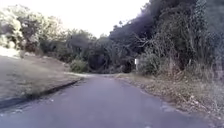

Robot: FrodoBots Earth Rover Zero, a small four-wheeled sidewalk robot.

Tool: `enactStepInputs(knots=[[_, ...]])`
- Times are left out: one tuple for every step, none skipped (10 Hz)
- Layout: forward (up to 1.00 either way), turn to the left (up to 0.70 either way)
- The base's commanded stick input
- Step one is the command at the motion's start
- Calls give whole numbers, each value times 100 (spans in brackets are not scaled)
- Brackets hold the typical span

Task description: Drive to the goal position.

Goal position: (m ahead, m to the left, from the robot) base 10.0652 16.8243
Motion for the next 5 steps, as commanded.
enactStepInputs(knots=[[100, 0], [100, 0], [100, 0], [100, 0], [100, 0]])
